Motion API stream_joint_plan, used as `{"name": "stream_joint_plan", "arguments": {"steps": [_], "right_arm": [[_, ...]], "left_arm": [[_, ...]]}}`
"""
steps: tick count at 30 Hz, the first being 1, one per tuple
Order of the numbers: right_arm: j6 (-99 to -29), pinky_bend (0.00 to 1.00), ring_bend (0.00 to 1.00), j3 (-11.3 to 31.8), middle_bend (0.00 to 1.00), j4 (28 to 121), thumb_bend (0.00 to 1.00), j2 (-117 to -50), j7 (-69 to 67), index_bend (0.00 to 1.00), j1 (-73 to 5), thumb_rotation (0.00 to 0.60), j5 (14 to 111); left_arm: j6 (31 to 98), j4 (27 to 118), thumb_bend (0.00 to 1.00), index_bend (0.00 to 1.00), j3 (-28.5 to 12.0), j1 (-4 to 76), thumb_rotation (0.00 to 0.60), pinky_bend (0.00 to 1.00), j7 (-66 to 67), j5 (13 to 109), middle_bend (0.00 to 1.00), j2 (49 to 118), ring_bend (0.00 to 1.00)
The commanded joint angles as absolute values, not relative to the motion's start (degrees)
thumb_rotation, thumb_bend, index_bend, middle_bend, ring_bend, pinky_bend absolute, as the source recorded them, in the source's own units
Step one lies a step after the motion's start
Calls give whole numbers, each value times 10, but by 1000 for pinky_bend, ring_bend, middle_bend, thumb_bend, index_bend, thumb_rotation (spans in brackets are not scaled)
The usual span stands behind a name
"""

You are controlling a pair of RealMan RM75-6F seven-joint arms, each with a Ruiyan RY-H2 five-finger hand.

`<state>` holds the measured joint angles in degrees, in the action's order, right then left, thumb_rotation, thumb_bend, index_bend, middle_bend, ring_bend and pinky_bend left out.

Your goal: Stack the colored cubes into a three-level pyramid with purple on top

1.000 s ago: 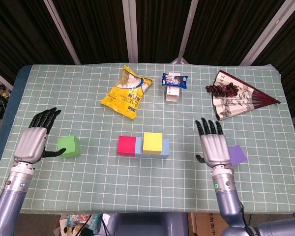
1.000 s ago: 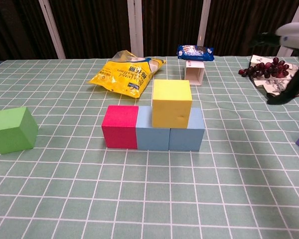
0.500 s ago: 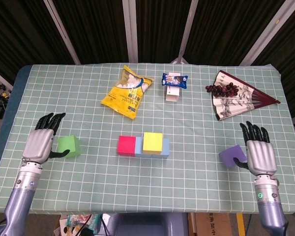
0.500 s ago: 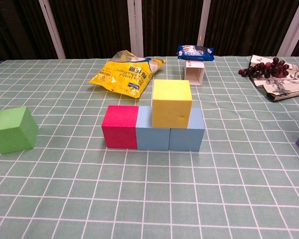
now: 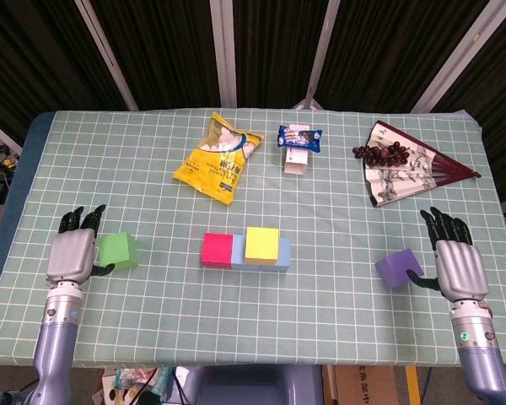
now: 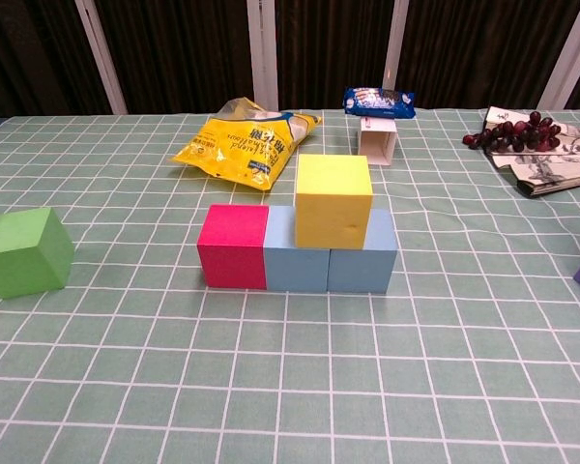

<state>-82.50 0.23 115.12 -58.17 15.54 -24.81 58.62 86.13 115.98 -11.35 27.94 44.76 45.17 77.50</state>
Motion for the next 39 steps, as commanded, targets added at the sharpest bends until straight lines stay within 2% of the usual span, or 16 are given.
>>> {"name": "stream_joint_plan", "arguments": {"steps": [1,27,33,39], "right_arm": [[-817,0,0,7,0,1153,205,-579,150,0,-244,600,591],[-794,0,0,49,0,1157,204,-579,136,0,-212,600,609],[-788,0,0,55,0,1155,204,-582,138,0,-208,600,609],[-782,0,0,58,0,1154,205,-585,143,0,-204,600,611]], "left_arm": [[878,1147,89,0,-114,283,600,30,467,431,141,794,9],[808,1014,157,0,-129,315,600,30,468,333,242,868,14],[806,1006,222,0,-125,315,600,32,461,339,320,872,31],[806,1003,303,0,-123,312,600,32,445,353,345,871,44]]}}
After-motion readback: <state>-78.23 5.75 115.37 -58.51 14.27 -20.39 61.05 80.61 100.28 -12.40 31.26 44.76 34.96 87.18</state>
